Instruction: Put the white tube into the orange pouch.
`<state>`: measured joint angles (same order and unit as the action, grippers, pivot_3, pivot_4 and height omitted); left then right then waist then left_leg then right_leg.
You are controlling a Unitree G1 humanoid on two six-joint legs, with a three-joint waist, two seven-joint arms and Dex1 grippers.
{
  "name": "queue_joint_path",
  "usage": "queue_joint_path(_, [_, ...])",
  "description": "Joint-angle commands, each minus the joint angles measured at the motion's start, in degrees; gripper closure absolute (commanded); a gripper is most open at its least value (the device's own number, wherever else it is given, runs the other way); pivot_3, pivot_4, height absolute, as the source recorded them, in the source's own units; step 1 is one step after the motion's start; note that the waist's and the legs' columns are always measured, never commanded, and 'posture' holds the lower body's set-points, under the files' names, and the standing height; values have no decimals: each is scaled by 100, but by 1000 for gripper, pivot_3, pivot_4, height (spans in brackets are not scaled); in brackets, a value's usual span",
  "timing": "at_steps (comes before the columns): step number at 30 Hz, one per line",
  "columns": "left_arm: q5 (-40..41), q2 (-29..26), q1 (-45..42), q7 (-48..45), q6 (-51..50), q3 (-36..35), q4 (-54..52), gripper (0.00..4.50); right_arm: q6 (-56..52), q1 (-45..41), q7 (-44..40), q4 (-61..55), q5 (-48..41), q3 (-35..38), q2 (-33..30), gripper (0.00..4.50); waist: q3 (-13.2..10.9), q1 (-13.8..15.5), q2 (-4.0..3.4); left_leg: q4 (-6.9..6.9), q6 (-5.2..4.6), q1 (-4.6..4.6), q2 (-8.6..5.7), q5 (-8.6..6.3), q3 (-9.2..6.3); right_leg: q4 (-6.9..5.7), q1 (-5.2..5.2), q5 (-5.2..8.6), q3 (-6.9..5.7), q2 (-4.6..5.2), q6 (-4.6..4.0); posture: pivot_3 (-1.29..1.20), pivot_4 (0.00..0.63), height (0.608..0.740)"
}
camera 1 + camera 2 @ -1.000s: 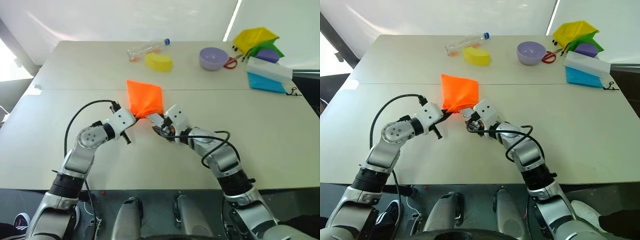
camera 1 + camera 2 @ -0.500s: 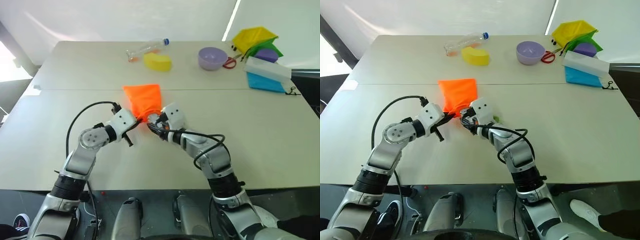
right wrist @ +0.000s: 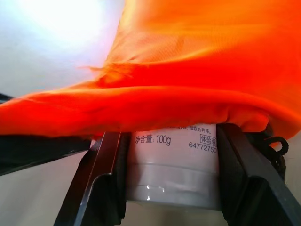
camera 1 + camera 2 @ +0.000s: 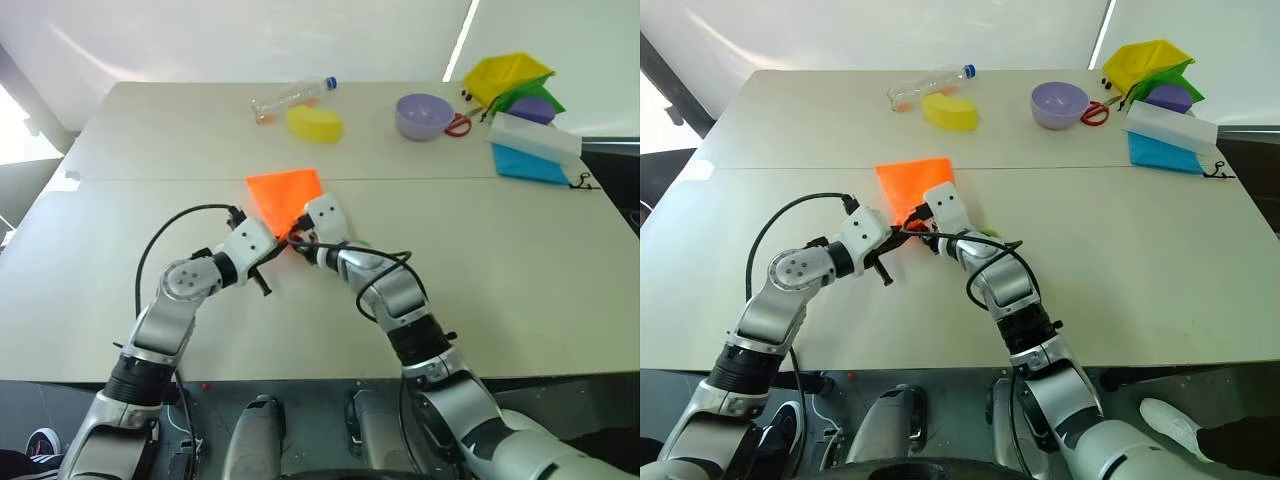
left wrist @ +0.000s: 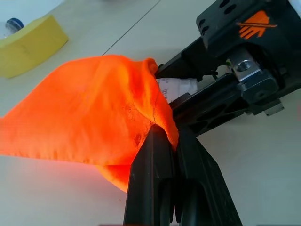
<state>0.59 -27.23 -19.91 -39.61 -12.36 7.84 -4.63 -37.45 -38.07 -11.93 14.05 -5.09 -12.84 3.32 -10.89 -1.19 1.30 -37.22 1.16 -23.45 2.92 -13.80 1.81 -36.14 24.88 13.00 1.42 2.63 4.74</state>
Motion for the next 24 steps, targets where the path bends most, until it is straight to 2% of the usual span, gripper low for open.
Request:
queue_joint_path(1, [81,25,22,-4,-29,-2,-218,4500,218,-293,74,14,-36,112,273,2706,0,-3,0,0,0,0,0,0,0,0,0,0,0,0,0,0,150,740])
queue_joint_path(12, [-14,-7,20,-4,218,52,-143,4500,460,-368,-207,454,-115,216,462,2706,0,-11,0,0,0,1,0,0,0,-1,0,2,0,0,-4,0,150,740])
queue_joint_path(14, [-27,-15,41,3,250,52,-130,4500,492,-332,-263,409,-53,160,435,1655,0,-16,0,0,0,1,0,0,0,-1,0,2,0,0,-4,0,150,740])
queue_joint_path(18, [-79,-70,83,31,317,53,-78,4500,91,-148,-605,-64,-223,107,326,38,0,-62,0,1,0,1,1,0,0,-1,0,2,0,0,-4,0,150,740])
queue_joint_path(24, [-140,-208,119,-2,449,-24,58,4500,-631,363,-1103,-1342,-232,-48,-404,38,0,-88,0,1,0,-2,0,0,0,2,-1,4,0,3,-6,0,150,740])
